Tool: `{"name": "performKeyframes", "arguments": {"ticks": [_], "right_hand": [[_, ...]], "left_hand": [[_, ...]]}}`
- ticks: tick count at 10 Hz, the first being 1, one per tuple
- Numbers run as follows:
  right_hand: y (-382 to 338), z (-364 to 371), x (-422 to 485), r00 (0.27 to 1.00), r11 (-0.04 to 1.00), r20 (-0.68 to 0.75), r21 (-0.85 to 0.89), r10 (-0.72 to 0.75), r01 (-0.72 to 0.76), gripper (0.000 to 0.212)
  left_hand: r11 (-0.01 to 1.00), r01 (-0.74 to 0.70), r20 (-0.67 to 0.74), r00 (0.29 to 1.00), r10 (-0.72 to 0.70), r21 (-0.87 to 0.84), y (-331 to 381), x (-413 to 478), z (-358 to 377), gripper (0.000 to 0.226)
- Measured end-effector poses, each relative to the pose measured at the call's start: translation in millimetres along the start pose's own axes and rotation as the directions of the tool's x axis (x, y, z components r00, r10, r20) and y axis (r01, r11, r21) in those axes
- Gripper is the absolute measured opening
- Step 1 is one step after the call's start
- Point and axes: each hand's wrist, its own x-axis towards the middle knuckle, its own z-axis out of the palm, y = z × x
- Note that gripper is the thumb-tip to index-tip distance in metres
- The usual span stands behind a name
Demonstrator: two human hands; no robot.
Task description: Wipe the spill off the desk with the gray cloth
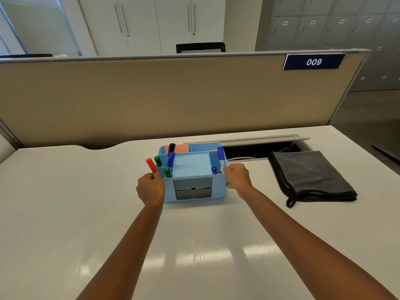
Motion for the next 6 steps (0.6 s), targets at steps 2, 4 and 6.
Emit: {"name": "performKeyframes", "arguments": {"ticks": [2, 4, 6], "right_hand": [[7, 1, -4, 1.0, 0.998, 0.012, -0.056, -0.025, 0.025, 0.029], [18, -1, -11, 0.991, 0.986, 0.077, -0.117, -0.11, 0.118, 0.038], [60, -12, -31, 0.985, 0.919, 0.023, -0.358, -0.169, 0.166, 0.053]], "left_hand": [[0.999, -0.046, -0.005, 0.999, 0.046, 0.02, -7, -8, -2, 0.031], [0.99, -0.115, 0.072, 0.991, 0.109, 0.087, -13, -28, -5, 0.039], [0.938, -0.251, 0.239, 0.952, 0.194, 0.239, -52, -64, -1, 0.058]]}}
